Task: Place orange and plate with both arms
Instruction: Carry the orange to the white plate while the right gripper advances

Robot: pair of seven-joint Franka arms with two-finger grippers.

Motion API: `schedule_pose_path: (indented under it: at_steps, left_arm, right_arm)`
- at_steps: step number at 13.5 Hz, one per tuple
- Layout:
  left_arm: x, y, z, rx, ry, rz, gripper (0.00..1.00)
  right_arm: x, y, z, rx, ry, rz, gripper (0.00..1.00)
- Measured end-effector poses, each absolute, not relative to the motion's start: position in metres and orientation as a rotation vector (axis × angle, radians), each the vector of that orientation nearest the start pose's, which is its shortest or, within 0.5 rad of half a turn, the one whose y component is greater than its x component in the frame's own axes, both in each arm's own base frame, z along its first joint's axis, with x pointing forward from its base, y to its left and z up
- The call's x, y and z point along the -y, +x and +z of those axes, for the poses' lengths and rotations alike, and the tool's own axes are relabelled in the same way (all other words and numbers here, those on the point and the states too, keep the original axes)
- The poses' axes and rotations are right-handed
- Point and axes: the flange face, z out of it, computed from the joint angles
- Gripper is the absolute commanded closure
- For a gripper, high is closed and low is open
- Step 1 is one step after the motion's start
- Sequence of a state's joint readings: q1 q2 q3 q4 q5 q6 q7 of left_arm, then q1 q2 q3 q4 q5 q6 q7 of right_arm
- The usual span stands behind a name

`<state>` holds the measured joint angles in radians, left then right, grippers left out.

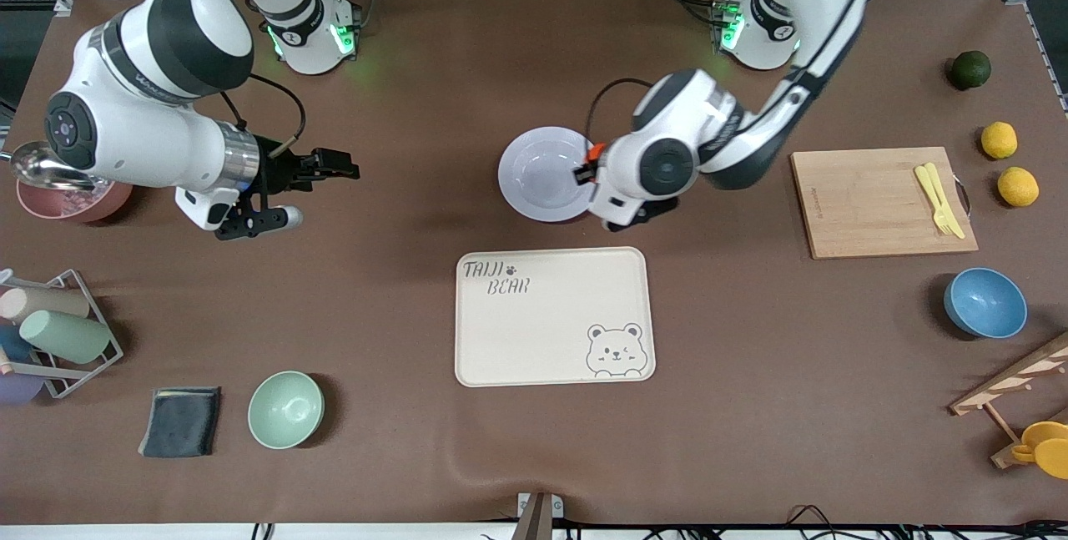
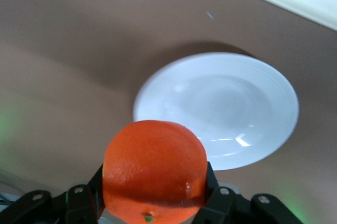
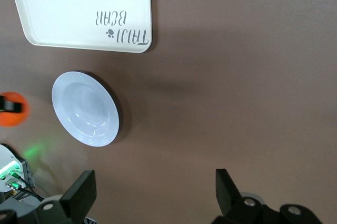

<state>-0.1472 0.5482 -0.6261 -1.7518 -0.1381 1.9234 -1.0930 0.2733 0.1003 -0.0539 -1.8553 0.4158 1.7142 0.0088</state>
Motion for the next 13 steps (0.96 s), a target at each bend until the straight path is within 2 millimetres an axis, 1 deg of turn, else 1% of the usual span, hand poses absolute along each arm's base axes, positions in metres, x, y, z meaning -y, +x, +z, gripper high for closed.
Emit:
schedule_pose_path:
  at_steps: [1, 3, 4, 5, 6, 7, 8, 9, 11, 13]
  left_arm:
    - [0.439, 0.458, 0.28, 0.663, -3.01, 0.827, 0.85]
    - [0.472, 0.439, 0.247, 0.728, -3.009, 0.844, 0.85]
    - [0.483, 0.431, 0.231, 0.745, -3.005, 0.856, 0.85]
    - [0.488, 0.425, 0.216, 0.749, -2.993, 0.874, 0.83]
    - [0.487, 0.423, 0.205, 0.75, -2.977, 0.892, 0.77]
    - [0.485, 0.424, 0.197, 0.758, -2.963, 0.902, 0.57]
    - [0.481, 0.426, 0.192, 0.77, -2.953, 0.903, 0.12]
    - [0.477, 0.429, 0.188, 0.781, -2.946, 0.9, 0.0]
    - [0.471, 0.435, 0.184, 0.797, -2.938, 0.889, 0.0]
    - [0.466, 0.444, 0.189, 0.813, -2.94, 0.875, 0.0]
  right_arm:
    - [-0.16, 0.542, 0.454, 0.135, -2.744, 0.393, 0.0]
    - [-0.159, 0.542, 0.454, 0.134, -2.744, 0.393, 0.0]
    - [-0.159, 0.542, 0.454, 0.133, -2.744, 0.393, 0.0]
    - [-0.159, 0.542, 0.454, 0.132, -2.744, 0.393, 0.0]
    - [-0.159, 0.542, 0.454, 0.132, -2.744, 0.393, 0.0]
    - [-0.159, 0.542, 0.453, 0.131, -2.744, 0.393, 0.0]
    - [-0.159, 0.542, 0.453, 0.131, -2.744, 0.394, 0.0]
    - [-0.159, 0.542, 0.453, 0.131, -2.744, 0.395, 0.0]
    - [-0.158, 0.542, 0.451, 0.13, -2.744, 0.4, 0.0]
    - [-0.158, 0.541, 0.448, 0.128, -2.743, 0.408, 0.0]
